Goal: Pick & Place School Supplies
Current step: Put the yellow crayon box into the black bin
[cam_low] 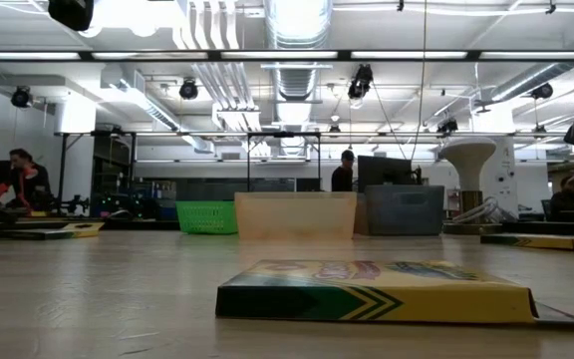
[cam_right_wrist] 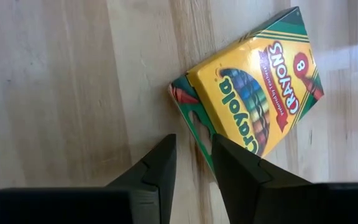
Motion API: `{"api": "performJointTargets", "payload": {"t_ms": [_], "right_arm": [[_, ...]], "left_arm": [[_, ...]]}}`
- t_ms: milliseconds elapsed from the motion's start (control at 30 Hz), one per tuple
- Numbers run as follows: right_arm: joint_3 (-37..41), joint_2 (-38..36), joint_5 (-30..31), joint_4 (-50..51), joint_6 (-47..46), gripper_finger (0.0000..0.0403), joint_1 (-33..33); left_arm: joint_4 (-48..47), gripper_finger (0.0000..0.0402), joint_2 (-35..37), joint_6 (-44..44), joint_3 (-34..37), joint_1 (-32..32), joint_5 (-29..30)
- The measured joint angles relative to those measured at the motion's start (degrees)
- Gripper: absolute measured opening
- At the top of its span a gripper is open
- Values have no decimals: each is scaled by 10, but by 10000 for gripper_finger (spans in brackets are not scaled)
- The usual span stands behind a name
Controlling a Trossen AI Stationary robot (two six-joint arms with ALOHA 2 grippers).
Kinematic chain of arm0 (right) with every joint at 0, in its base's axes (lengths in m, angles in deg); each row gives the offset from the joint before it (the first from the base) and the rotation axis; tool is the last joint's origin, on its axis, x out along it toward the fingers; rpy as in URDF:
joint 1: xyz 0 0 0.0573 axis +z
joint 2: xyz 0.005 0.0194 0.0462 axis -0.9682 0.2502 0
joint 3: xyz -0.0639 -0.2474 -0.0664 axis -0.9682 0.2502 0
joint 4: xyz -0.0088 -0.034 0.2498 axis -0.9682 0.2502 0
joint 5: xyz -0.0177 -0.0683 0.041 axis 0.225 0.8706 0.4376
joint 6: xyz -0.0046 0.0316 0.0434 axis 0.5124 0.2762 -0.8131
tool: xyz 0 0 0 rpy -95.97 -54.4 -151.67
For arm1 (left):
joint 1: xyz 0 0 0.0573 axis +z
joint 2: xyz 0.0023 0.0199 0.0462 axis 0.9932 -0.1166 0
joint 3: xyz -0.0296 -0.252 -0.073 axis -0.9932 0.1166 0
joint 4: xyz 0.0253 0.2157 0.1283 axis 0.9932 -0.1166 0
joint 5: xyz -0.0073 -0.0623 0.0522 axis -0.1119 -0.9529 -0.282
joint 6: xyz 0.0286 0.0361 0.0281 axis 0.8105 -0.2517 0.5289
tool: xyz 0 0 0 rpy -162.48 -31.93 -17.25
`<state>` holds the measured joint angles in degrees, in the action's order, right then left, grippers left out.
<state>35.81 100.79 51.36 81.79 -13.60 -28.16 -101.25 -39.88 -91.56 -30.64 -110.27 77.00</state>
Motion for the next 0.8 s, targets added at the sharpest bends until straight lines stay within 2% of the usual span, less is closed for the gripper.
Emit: {"api": "performJointTargets", "payload": {"t_ms": [800], "right_arm": [[9, 1, -5, -24, 35, 59, -19]], "left_arm": [[0, 124, 0, 0, 0, 0, 0]]}}
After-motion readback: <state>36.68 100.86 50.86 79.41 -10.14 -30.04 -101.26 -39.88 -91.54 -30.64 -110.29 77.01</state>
